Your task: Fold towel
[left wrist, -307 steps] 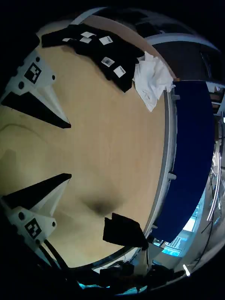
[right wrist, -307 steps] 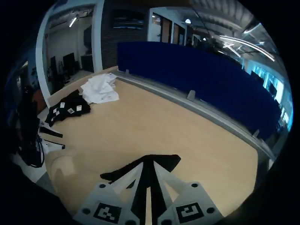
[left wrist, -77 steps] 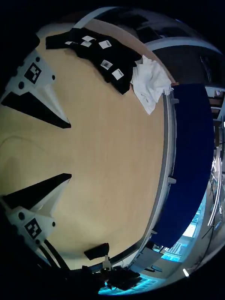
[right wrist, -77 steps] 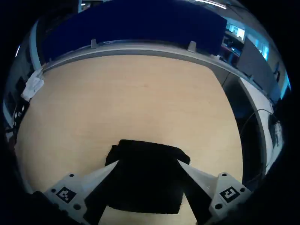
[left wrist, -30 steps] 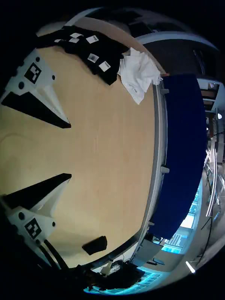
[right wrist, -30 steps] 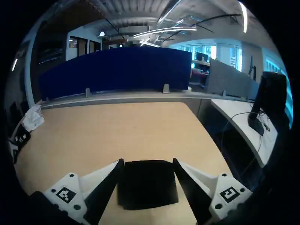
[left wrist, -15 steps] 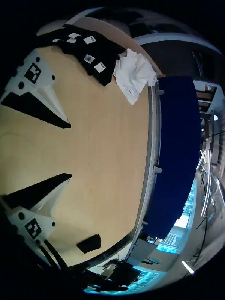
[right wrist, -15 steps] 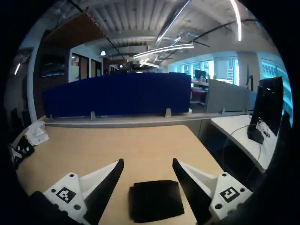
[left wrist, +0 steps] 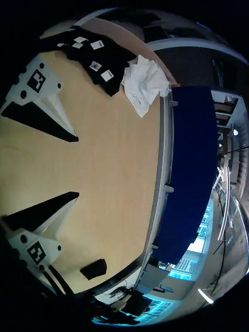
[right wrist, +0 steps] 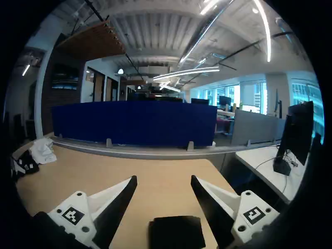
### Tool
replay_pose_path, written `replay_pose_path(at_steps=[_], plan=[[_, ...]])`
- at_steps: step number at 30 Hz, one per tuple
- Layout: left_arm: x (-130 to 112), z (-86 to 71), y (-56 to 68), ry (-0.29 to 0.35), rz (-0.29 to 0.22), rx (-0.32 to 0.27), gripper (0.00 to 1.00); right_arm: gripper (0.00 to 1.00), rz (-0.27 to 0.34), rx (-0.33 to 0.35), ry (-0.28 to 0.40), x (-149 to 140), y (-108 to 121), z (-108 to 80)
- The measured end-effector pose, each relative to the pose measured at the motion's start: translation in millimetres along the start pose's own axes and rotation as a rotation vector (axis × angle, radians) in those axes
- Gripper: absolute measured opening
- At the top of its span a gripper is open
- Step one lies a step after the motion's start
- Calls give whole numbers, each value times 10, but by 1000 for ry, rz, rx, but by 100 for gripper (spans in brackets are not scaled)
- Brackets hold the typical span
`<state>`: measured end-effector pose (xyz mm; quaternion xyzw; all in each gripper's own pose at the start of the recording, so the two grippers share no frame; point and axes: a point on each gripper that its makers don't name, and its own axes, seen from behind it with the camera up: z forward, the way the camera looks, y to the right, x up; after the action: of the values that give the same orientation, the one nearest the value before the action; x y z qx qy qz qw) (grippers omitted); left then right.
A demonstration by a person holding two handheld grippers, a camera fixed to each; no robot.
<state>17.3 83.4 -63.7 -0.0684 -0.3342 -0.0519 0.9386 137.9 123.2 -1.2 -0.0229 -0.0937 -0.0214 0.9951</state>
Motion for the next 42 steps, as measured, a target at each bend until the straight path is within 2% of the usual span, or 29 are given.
replay_pose_path(at_steps=[6, 14, 23, 30, 36, 42], plan=[[137, -19, -4, 51, -4, -7, 89, 100, 4, 4, 23, 124, -126, 3], [492, -87, -18, 175, -22, -4, 89, 100, 2, 47, 38, 260, -490, 21], [938, -178, -55, 316, -2, 16, 89, 100, -12, 90, 83, 471, -936, 23], [1247, -287, -94, 417, 15, 31, 89, 100, 6, 97, 97, 580, -1185, 14], [1483, -387, -154, 481, 13, 49, 89, 100, 14, 115, 104, 628, -1416, -5], [1588, -432, -175, 518, 20, 53, 88, 100, 24, 119, 97, 616, -1501, 0]])
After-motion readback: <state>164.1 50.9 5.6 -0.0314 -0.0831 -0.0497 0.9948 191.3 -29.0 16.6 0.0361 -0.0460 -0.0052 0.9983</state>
